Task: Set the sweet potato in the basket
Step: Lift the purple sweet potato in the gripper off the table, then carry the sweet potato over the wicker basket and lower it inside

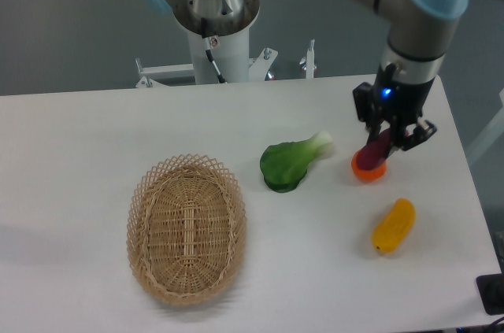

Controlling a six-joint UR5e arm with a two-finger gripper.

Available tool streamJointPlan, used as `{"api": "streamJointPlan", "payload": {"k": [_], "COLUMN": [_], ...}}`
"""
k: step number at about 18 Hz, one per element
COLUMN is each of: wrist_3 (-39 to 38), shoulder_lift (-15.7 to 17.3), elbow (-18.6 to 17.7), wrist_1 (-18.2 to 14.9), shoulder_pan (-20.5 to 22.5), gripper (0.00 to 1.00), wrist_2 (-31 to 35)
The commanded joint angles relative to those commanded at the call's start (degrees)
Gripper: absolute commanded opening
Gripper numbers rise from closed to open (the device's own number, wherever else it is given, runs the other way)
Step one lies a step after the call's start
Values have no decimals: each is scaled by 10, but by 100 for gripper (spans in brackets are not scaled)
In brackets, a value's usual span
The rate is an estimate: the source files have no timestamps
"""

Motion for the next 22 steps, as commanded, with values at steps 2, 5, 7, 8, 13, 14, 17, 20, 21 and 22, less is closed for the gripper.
{"api": "streamJointPlan", "payload": {"k": [2,5,7,8,13,14,17,20,21,22], "wrist_3": [-46,-120,-185,-214,-331,-351,-402,-417,-418,-420], "shoulder_lift": [-1,-8,-16,-16,-17,-18,-26,-51,-61,-72], "elbow": [-9,-23,-31,-41,-67,-79,-106,-130,-131,-131], "wrist_1": [16,42,83,97,131,139,191,215,222,225], "shoulder_pan": [-21,-55,-95,-108,-177,-190,-228,-272,-283,-291], "gripper": [34,34,34,34,34,34,34,34,34,34], "wrist_2": [-1,5,8,8,8,8,25,77,90,93]}}
